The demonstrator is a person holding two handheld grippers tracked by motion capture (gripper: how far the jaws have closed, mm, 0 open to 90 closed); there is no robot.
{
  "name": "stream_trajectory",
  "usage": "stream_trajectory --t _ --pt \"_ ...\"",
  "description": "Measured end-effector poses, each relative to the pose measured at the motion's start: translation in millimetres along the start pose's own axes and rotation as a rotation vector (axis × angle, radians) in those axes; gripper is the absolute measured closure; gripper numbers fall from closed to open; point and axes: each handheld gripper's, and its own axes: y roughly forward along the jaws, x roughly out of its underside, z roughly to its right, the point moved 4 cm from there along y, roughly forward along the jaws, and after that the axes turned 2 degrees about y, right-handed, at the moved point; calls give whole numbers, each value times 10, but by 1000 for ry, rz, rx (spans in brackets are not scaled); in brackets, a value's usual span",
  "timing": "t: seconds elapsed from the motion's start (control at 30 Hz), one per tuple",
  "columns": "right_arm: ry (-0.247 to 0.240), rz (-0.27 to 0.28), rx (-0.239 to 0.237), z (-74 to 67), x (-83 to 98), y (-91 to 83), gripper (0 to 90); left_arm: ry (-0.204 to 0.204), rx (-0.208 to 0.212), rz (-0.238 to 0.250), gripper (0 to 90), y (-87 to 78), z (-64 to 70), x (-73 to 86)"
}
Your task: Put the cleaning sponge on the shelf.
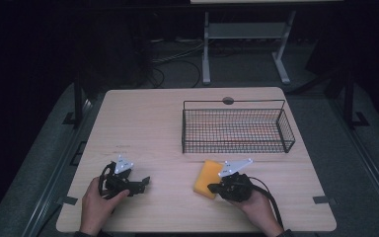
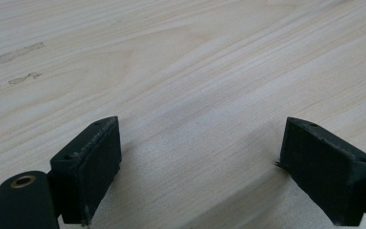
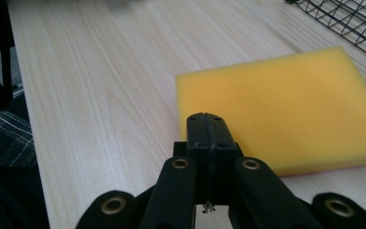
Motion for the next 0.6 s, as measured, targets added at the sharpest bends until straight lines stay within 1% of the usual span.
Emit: stream_trajectory --t 0.23,0.27,0.3,0.5,0.6 --pt "8 -4 22 57 40 -54 898 0 0 0 129 0 0 0" --pt "18 -4 26 69 53 -71 898 0 0 0 129 0 0 0" --pt "16 -2 29 83 62 -80 898 0 0 0 129 0 0 0" --pt "45 -5 51 174 121 -168 898 0 0 0 129 0 0 0" --pt "51 0 60 230 143 -198 898 0 0 0 129 -1 0 1"
